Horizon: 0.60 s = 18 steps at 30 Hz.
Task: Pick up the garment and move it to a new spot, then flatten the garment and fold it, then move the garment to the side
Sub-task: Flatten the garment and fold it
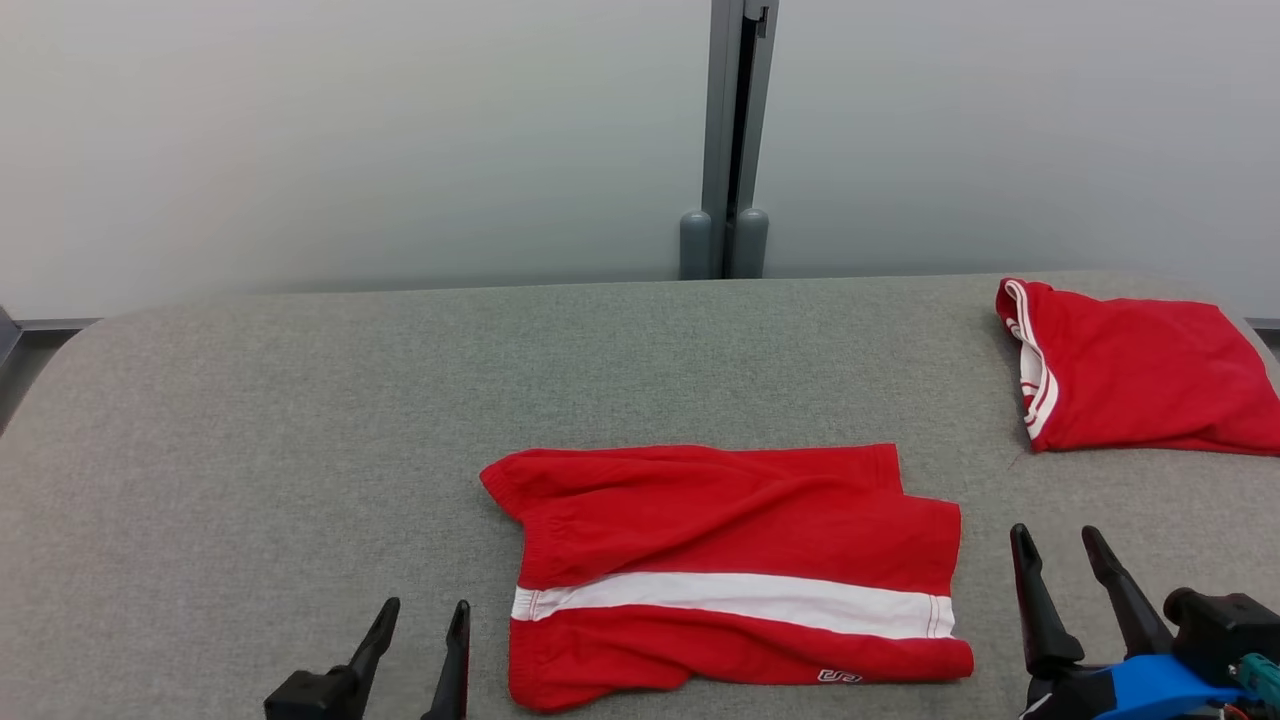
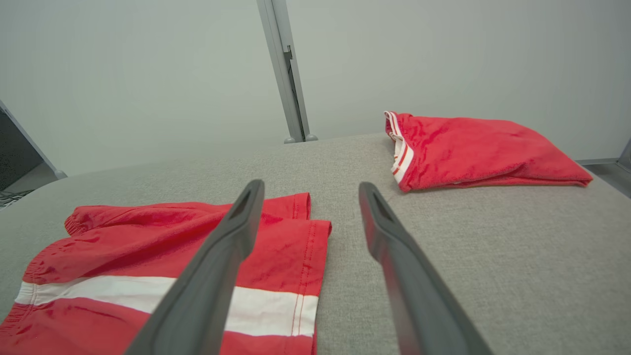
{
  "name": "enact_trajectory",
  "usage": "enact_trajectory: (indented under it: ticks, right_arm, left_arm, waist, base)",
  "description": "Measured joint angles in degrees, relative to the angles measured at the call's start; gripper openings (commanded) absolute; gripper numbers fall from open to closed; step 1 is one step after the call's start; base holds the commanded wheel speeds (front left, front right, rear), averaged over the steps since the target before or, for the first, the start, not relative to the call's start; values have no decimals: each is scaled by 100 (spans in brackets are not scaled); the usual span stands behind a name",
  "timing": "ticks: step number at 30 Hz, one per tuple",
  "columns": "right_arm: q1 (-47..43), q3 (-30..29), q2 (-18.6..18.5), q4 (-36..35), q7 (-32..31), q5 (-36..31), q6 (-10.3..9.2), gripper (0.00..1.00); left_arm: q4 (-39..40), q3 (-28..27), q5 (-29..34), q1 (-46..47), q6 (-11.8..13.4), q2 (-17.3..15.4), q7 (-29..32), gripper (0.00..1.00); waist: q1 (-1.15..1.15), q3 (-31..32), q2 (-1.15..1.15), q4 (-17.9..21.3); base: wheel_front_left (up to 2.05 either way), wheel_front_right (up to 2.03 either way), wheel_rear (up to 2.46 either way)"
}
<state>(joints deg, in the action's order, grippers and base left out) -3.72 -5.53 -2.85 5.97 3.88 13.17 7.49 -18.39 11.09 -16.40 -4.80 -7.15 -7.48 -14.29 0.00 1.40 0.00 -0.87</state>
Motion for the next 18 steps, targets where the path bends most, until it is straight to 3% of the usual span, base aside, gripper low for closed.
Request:
enact_trajectory:
  ticks: [11,18]
  right_arm:
    - [151,444,-1,21,-26,26,-1,100]
    - [291,632,1,112,3,60,0,100]
  left_arm:
    - [-1167,1135,-626,1001,-8,-204,867,100]
    - [-1911,1163,-793,1478,-8,-229,1050,100]
  waist:
    - [0,-293,0,404]
    - [0,-446,0,607]
  base:
    - [0,0,0]
    - [0,0,0]
